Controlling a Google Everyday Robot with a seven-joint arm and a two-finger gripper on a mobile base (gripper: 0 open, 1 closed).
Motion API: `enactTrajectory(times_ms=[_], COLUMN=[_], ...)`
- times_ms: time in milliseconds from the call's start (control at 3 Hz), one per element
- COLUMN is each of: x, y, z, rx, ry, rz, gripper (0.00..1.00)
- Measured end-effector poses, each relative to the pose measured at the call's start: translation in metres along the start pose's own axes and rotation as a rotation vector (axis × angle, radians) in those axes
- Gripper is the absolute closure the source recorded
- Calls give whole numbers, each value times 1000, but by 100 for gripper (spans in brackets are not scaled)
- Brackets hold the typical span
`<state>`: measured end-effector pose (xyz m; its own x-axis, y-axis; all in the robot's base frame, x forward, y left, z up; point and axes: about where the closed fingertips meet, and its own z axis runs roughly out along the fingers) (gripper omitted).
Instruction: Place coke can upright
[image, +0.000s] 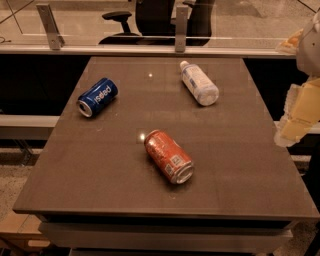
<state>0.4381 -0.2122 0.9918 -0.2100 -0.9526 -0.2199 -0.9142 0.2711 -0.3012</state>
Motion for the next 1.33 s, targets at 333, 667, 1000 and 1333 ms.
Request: enactTrajectory(times_ms=[333,667,1000,1333], x=[0,-6,-16,-28], y=[0,7,12,17], z=[-1,-9,-7,2], rx=[3,-9,-71,-146], ry=[-4,-29,-68,-96], rz=[3,33,108,184], gripper=[0,0,0,0])
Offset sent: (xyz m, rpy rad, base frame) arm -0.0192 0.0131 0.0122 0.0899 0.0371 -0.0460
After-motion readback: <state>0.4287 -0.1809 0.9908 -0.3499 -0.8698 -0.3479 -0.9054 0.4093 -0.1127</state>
